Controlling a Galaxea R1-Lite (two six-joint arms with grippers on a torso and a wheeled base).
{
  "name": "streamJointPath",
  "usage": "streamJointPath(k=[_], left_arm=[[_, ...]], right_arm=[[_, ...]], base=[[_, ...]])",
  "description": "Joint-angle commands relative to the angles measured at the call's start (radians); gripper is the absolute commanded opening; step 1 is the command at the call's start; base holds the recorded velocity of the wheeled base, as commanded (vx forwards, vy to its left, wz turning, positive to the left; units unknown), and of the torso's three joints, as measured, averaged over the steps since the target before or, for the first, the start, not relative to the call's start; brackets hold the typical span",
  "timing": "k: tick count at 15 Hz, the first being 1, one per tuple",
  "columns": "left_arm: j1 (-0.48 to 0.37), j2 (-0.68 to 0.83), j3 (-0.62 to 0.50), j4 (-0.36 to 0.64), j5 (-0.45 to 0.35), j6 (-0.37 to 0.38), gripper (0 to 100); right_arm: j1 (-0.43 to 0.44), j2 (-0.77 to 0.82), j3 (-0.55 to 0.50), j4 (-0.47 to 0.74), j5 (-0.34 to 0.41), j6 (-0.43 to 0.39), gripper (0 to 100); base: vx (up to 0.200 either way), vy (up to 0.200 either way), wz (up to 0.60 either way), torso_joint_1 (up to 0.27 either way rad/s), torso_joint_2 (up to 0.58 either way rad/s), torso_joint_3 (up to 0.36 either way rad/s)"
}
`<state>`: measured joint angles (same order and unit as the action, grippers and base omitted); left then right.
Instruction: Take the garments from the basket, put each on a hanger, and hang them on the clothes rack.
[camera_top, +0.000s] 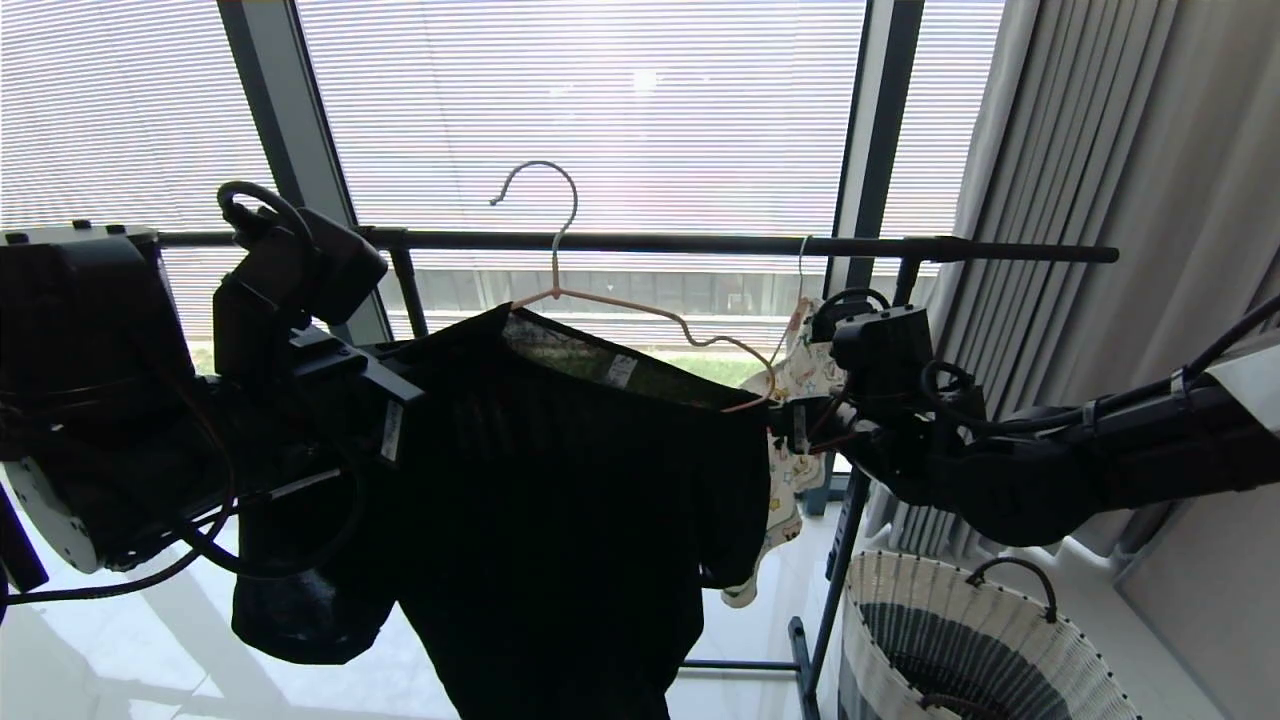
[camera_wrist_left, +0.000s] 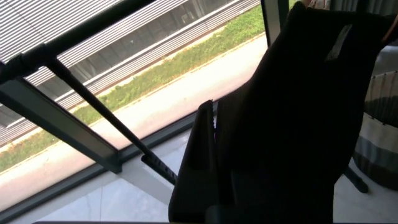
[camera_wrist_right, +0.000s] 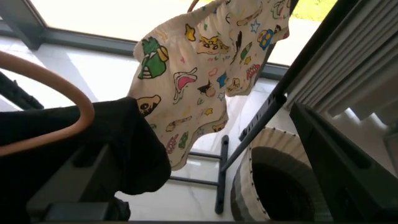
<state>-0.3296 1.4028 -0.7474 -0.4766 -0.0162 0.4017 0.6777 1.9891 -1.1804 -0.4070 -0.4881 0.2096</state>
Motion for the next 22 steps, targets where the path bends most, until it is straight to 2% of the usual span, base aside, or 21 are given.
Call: streamJointPath(k=[1, 4, 7, 9, 13, 16, 19, 22], left_arm=[[0.004, -0.022, 0.011, 0.000, 0.001, 0.002, 0], [0.038, -0.027, 0.019, 0.000, -0.004, 0.003, 0], [0.038, -0.039, 0.040, 0.000, -0.068, 0.005, 0], [0.030, -0.038, 0.057, 0.000, -0.070, 0.005, 0], [0.030, -0.018, 0.071, 0.000, -0.068, 0.009, 0], [0.018, 0.002, 0.071, 0.000, -0.067, 0.046, 0], [0.009, 0.036, 0.071, -0.002, -0.064, 0.051, 0], [0.003, 0.053, 0.071, -0.002, -0.044, 0.083, 0]], right_arm=[[-0.010, -0.023, -0.001, 0.016, -0.001, -0.001, 100], [-0.010, -0.041, -0.001, 0.039, 0.020, -0.007, 100], [-0.012, -0.062, -0.042, 0.071, 0.059, -0.007, 100], [-0.029, -0.096, -0.097, 0.149, 0.137, -0.010, 100], [-0.066, -0.138, -0.154, 0.208, 0.215, -0.078, 100], [-0.069, -0.191, -0.192, 0.298, 0.302, -0.101, 100], [-0.067, -0.248, -0.242, 0.410, 0.358, -0.134, 100], [-0.064, -0.289, -0.246, 0.455, 0.393, -0.148, 100]], base=[[0.000, 0.000, 0.00, 0.000, 0.00, 0.000], [0.000, 0.000, 0.00, 0.000, 0.00, 0.000], [0.000, 0.000, 0.00, 0.000, 0.00, 0.000], [0.000, 0.000, 0.00, 0.000, 0.00, 0.000], [0.000, 0.000, 0.00, 0.000, 0.00, 0.000], [0.000, 0.000, 0.00, 0.000, 0.00, 0.000], [0.000, 0.000, 0.00, 0.000, 0.00, 0.000], [0.000, 0.000, 0.00, 0.000, 0.00, 0.000]])
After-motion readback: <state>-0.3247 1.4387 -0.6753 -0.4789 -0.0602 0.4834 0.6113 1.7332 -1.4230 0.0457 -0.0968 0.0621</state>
